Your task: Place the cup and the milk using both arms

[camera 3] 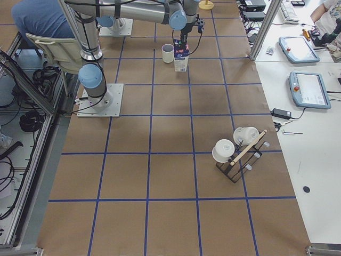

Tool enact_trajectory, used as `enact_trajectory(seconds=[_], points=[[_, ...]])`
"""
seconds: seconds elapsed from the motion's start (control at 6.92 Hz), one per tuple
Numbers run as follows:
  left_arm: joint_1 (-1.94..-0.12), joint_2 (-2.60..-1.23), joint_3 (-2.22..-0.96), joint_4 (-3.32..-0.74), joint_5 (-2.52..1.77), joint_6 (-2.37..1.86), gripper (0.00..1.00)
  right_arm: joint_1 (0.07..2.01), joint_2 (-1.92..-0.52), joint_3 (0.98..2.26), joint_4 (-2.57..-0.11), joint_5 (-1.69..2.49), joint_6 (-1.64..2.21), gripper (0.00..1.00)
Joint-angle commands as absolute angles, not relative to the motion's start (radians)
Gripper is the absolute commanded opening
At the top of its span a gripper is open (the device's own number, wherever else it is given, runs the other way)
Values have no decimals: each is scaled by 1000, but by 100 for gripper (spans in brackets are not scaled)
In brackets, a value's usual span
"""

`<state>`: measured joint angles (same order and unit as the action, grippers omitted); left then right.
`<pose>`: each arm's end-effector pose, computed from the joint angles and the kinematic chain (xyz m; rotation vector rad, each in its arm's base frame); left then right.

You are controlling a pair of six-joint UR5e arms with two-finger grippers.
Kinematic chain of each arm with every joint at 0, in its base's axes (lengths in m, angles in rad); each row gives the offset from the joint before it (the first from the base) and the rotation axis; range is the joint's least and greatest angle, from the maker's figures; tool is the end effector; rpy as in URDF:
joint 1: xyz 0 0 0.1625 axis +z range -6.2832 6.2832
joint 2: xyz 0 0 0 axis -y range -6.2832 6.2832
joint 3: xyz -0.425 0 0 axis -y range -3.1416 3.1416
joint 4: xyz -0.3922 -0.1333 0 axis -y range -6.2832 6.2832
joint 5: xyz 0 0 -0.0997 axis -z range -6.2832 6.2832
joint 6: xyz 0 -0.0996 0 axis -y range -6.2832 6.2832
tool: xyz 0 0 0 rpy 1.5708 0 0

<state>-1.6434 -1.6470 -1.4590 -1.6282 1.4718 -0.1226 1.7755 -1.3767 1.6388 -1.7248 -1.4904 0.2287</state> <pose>-0.1806 -0.5101 0.4990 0.0778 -3.0438 -0.0477 0.2500 -0.5090 0.3684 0.0437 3.0803 0.1894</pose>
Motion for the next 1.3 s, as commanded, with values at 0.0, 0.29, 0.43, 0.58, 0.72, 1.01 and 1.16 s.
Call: enact_trajectory(seconds=[0.0,0.29,0.43,0.58,0.72,1.01,1.16], points=[[-1594,-1592,-1517,-1632,1473,-28,100,1804,-1371,1652,-1724,-1476,244,16],[-1591,-1582,-1546,-1618,1470,9,100,1809,-1370,1683,-1726,-1474,233,16],[-1583,-1583,-1548,-1611,1470,37,100,1815,-1371,1692,-1726,-1474,232,16],[-1582,-1585,-1551,-1576,1473,40,100,1815,-1370,1692,-1726,-1470,232,16],[-1582,-1583,-1565,-1568,1471,41,100,1815,-1371,1698,-1724,-1454,233,16],[-1585,-1577,-1572,-1557,1471,35,100,1815,-1370,1719,-1726,-1456,230,33],[-1583,-1577,-1572,-1559,1473,37,100,1815,-1370,1721,-1727,-1456,230,65]])
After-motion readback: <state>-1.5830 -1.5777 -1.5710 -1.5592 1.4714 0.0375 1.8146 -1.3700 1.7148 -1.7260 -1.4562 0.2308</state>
